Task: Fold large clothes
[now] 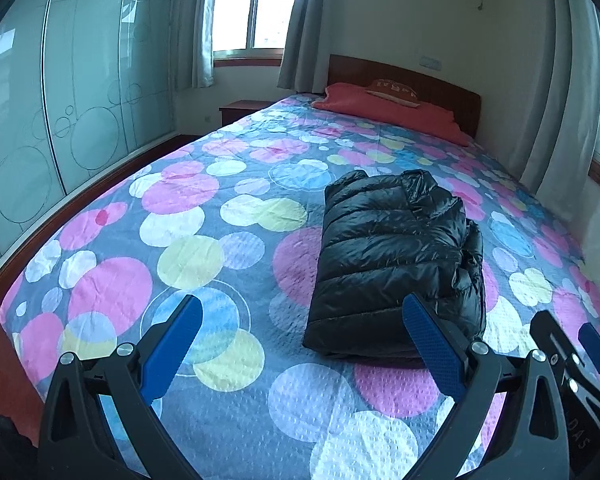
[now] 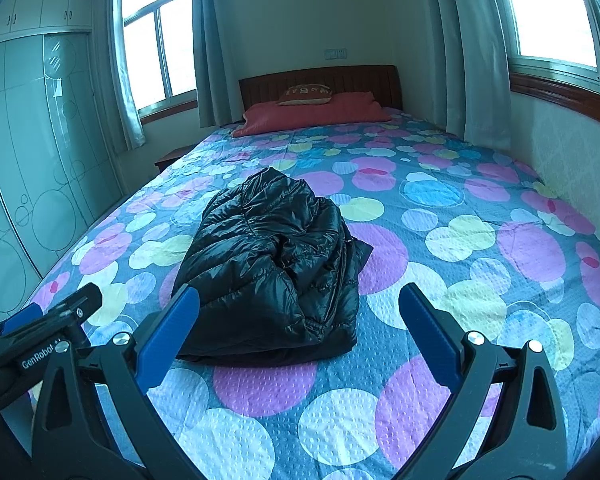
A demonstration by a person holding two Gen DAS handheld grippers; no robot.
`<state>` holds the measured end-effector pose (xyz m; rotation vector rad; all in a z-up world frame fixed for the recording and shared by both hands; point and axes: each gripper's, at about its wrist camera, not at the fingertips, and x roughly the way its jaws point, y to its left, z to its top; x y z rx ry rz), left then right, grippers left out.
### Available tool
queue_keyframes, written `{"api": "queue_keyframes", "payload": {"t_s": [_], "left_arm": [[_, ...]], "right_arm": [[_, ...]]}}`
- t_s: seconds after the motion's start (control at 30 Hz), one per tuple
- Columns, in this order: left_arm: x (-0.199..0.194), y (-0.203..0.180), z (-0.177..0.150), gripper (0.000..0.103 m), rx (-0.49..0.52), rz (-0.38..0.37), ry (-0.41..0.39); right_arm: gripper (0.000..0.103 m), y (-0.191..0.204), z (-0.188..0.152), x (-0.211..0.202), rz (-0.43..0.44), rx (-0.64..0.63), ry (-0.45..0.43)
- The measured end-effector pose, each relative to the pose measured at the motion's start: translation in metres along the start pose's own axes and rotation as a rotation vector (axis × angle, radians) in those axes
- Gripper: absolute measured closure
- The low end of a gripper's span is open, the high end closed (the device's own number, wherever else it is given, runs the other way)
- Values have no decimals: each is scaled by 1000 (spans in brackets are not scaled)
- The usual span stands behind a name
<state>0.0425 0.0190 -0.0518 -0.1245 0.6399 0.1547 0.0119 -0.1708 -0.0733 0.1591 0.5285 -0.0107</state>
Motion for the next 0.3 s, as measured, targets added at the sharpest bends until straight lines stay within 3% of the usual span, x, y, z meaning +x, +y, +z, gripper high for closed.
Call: {"api": "queue_keyframes", "payload": {"t_s": [0.17,0.3], "left_arm": [[8,3,1,4,-1,51,-15],[39,14,-1,4,9,96,41]], "right_arm": [[3,-6,-1,6,2,13,10],[3,-24,-4,19,-11,40,33]]}}
